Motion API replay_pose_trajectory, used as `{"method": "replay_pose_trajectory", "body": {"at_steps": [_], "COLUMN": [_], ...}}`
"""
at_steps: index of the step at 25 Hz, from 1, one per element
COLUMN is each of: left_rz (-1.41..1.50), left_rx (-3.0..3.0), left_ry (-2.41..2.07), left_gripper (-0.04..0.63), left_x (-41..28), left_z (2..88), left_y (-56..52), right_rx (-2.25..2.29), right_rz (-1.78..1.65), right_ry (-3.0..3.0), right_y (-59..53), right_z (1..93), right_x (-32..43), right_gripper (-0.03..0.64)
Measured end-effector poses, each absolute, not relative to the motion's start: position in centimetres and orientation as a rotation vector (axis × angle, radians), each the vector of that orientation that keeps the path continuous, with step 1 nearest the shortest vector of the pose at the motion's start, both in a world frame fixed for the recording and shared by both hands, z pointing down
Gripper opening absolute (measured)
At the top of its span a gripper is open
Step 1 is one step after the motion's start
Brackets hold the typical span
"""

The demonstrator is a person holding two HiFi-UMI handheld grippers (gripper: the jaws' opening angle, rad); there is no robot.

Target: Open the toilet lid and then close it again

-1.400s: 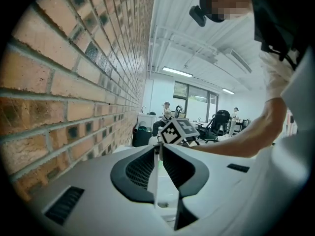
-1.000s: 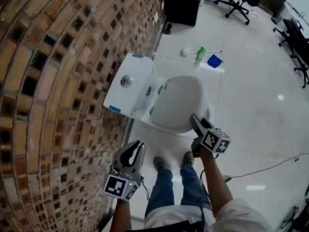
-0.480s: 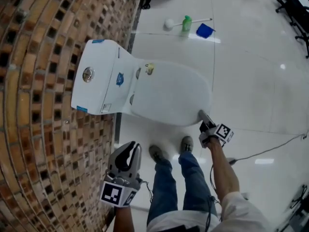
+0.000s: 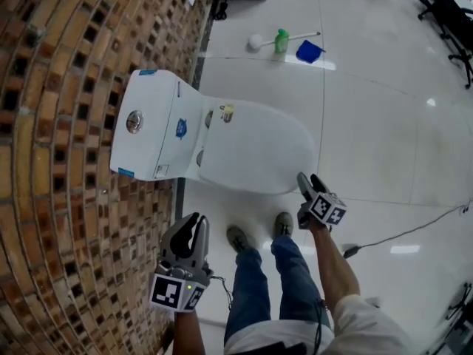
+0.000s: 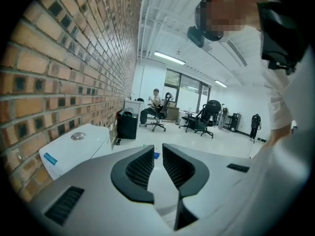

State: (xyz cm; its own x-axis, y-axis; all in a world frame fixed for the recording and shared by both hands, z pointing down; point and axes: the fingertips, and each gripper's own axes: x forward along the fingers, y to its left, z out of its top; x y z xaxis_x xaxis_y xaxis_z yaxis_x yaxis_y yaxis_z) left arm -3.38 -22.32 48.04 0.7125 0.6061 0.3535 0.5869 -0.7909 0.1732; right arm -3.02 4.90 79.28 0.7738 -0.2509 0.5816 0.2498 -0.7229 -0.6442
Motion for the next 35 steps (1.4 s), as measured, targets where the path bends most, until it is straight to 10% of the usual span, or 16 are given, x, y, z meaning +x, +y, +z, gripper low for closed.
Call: {"method": "replay_pose_trajectory", "body": {"at_steps": [15,35], "left_rz": [0.261,0.105], "left_rx": [2.867,2.791], "left_ry": [1.259,1.457], "left_gripper": [0.044,0.044], "left_x": [-4.5,-8.3], "left_z": [28.0,23.3], "left_y": [-24.4,-25.3], "right_rx": [-2.973,-3.002], "right_rz": [-0.351,-0.221], "right_ry": [1.250,1.336], "right_y": [-8.9,-16.0], "right_z": [29.1,23.1], "right_x": [-5.8,-11.5], "right_gripper": [0.268,0.268]}}
